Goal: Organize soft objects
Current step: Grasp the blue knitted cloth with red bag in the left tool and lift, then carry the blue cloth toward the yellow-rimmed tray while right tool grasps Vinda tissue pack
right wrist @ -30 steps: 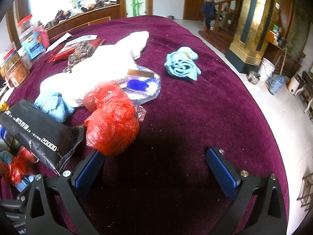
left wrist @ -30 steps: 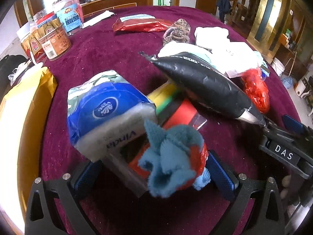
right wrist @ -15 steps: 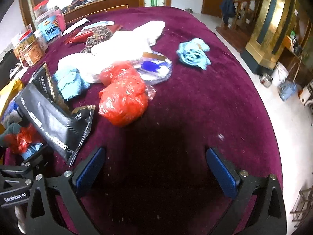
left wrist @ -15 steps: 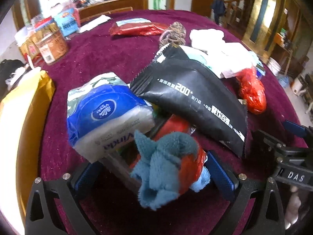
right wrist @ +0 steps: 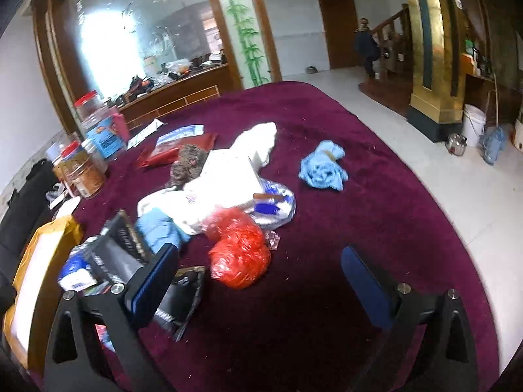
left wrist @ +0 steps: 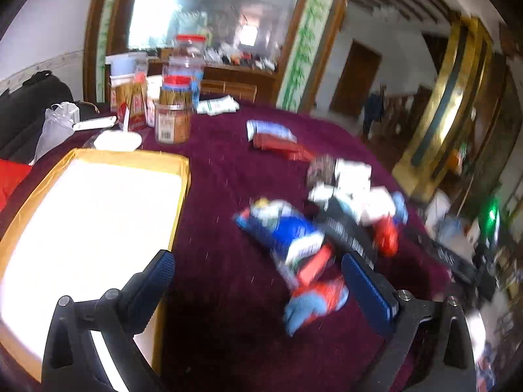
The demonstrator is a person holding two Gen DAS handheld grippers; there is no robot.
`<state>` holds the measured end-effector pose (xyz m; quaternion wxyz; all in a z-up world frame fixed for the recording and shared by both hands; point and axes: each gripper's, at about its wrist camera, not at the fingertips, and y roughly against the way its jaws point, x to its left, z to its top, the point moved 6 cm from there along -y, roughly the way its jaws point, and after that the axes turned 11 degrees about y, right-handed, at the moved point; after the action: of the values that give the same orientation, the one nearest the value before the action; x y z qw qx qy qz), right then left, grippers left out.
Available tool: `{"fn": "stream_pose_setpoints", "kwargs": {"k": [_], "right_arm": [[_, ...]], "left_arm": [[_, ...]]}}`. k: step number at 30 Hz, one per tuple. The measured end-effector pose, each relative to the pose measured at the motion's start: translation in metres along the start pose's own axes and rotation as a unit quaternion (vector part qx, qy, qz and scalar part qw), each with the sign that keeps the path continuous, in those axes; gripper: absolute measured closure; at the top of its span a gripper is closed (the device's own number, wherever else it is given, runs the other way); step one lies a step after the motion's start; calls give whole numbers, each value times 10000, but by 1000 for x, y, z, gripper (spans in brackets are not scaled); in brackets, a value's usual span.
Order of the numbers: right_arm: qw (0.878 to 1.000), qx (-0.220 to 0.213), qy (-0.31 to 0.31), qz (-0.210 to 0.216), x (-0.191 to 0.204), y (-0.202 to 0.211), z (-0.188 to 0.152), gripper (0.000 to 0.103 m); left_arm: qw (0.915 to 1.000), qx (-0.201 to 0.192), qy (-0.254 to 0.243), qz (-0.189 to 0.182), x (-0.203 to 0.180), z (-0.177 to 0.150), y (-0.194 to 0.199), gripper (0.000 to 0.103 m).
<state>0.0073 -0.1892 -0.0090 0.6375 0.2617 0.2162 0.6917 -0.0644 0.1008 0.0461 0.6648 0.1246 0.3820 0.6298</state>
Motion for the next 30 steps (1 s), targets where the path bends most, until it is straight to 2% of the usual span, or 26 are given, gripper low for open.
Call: {"fn": "stream_pose_setpoints", "kwargs": {"k": [2,4,9,12,15,16,17,18,20,24,27,30], "right_arm": [[9997,194,-114,102,0,-7,-4,7],[9997,36,-214,107,-5,-1,-3,7],[9996,61,-251,108,-6,0,-7,7],[9995,50,-280,135,-7,-1,-7,7],[9992,48,-340,184,-8,-2,-8,7],[9992,60,-354,201,-8,-2,-8,7],[9991,74,-376,205,-9,-3,-8,7],[9990,82,-393,219,-9,-3,-8,7],[9987,92,-433,235,-10,-4,-9,7],[9976,170,-600,295,-14,-8,-11,7],[9971,209,-658,319,-15,-9,-12,7],[9974,206,-611,324,-14,-10,-12,7]], "left_arm": [[9992,157,-369,33,-9,-12,-4,0],[9968,312,-732,46,-20,-26,-14,0],[9929,569,-1048,-11,-42,-42,-37,1],[9863,668,-1502,147,-56,-50,-53,8],[9801,883,-1774,149,-64,-60,-66,23],[9793,957,-1781,133,-65,-62,-68,35],[9783,1086,-1763,69,-65,-66,-71,58],[9776,1188,-1736,54,-65,-70,-75,64],[9795,1185,-1627,23,-62,-70,-74,64],[9892,1002,-1023,-311,-49,-56,-54,65],[9923,851,-676,-591,-39,-46,-30,64],[9942,633,-523,-698,-32,-34,-8,64]]}}
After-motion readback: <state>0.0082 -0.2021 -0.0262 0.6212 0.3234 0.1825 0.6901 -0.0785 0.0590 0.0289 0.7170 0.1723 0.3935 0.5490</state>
